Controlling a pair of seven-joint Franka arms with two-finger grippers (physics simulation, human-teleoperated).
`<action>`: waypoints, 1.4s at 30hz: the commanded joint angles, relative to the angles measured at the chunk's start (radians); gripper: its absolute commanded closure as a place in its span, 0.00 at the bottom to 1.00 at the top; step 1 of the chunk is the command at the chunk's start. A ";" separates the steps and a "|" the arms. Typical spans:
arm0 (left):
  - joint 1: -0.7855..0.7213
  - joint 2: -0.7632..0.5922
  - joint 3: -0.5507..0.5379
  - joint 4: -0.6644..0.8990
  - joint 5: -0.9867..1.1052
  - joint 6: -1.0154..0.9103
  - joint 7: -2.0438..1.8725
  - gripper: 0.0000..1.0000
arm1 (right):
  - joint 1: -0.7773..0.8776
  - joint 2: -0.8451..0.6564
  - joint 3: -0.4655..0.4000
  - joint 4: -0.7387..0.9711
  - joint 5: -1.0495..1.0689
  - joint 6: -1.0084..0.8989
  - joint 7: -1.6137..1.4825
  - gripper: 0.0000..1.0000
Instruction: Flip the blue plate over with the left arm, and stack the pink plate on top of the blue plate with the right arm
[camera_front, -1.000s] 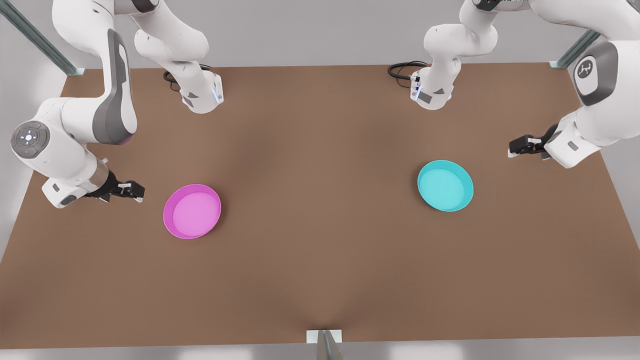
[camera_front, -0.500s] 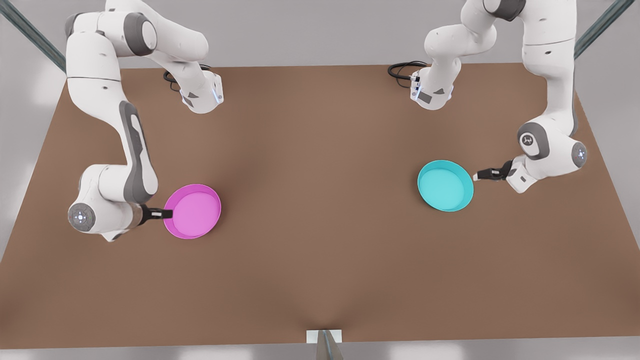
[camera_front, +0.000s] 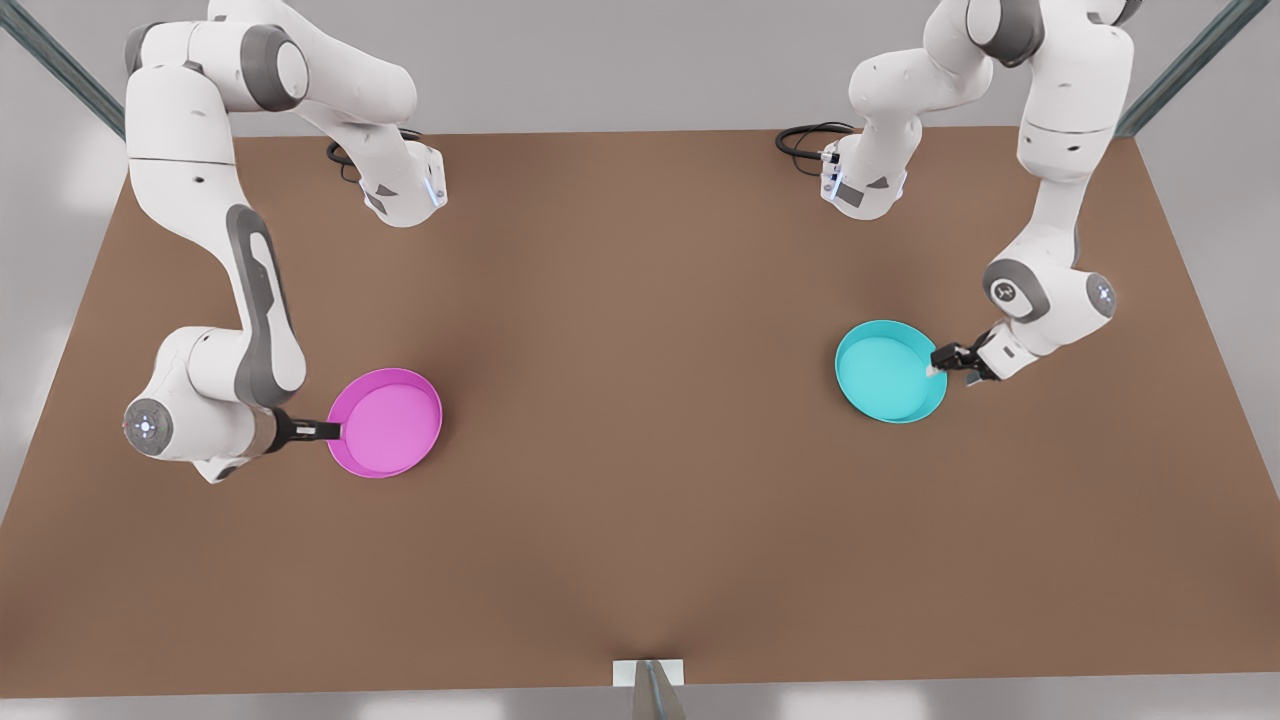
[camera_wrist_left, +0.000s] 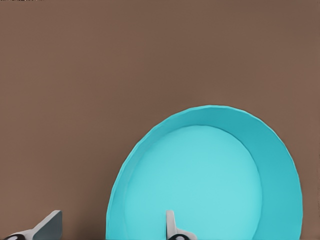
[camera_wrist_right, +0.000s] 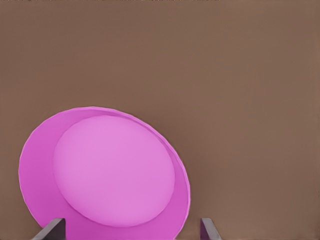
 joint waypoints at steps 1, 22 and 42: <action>0.001 0.004 -0.003 0.003 -0.046 -0.002 0.283 0.00 | -0.021 -0.006 -0.001 0.006 0.000 0.000 -0.130 0.00; 0.001 0.084 -0.014 0.044 -0.071 -0.052 0.279 0.49 | 0.002 0.014 -0.001 -0.005 -0.020 0.020 -0.129 0.00; -0.002 0.074 -0.011 0.058 -0.065 -0.081 0.276 0.79 | 0.000 0.043 -0.001 0.001 -0.018 0.037 -0.133 0.00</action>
